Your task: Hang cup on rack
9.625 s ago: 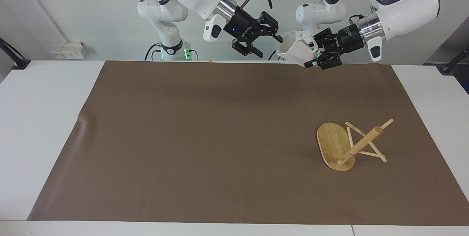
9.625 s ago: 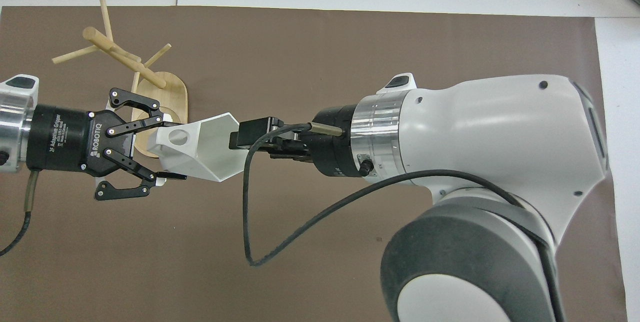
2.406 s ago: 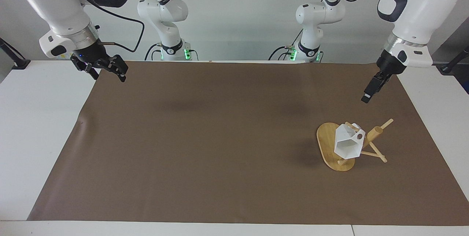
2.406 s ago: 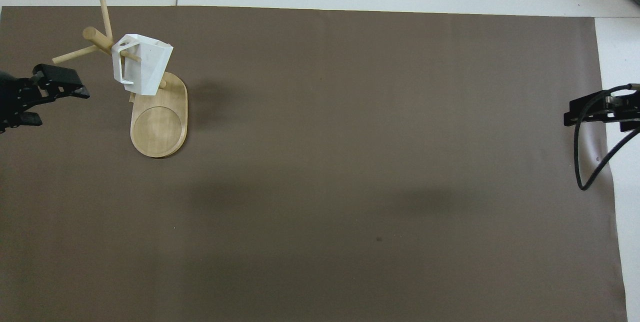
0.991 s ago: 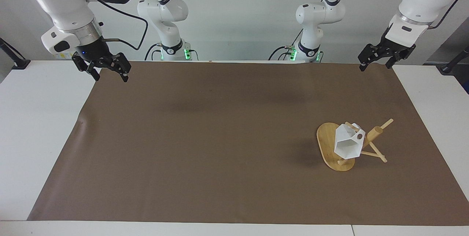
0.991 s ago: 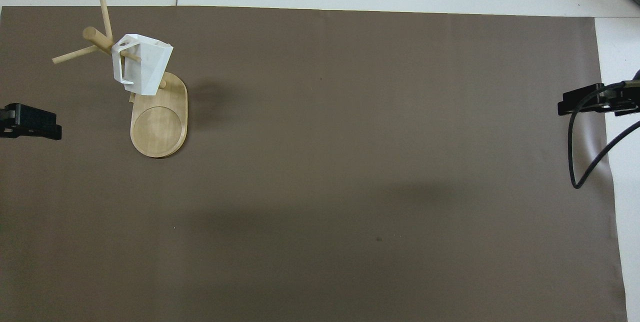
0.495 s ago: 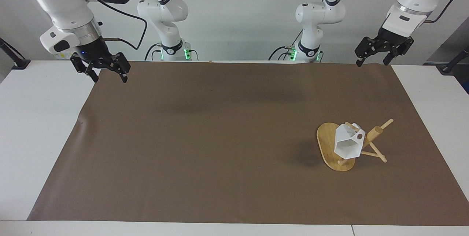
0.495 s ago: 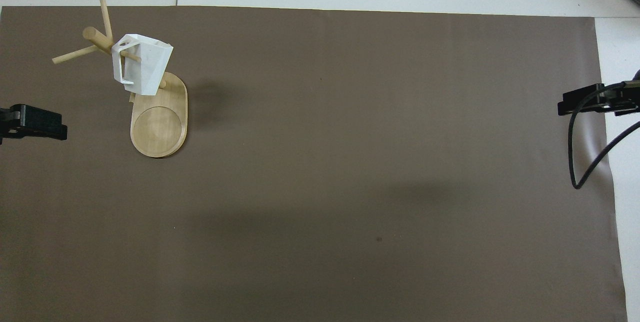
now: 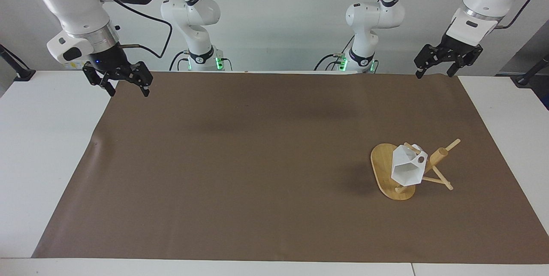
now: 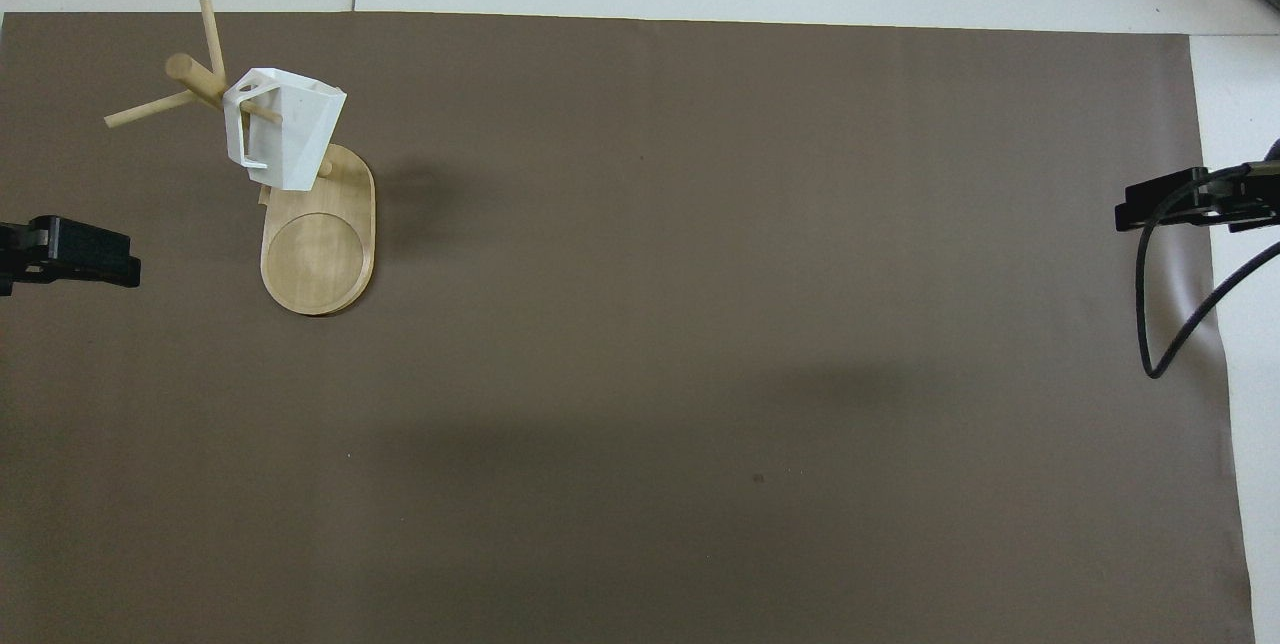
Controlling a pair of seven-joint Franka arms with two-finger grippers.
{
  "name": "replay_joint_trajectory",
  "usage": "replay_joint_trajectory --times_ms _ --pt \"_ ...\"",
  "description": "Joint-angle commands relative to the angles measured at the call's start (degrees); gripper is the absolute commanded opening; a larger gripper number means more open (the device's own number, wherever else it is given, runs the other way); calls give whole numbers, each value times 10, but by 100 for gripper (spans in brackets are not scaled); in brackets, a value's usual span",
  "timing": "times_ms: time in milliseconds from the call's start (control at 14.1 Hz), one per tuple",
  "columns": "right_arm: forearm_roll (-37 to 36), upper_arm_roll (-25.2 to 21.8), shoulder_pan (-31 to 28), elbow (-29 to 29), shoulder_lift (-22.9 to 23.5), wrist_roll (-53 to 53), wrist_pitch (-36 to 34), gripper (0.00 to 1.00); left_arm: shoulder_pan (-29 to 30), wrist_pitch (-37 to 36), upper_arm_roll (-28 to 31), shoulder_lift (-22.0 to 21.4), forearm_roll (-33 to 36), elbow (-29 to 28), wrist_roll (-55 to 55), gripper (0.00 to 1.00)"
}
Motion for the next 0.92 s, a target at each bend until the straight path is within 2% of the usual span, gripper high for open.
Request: replay_joint_trajectory --times_ms 0,849 --pt "-5 -3 4 -9 -8 -9 1 100 -10 2 11 -17 -7 -18 4 100" --pt "-5 -3 4 -9 -8 -8 1 100 -15 2 9 -20 -8 -20 5 100"
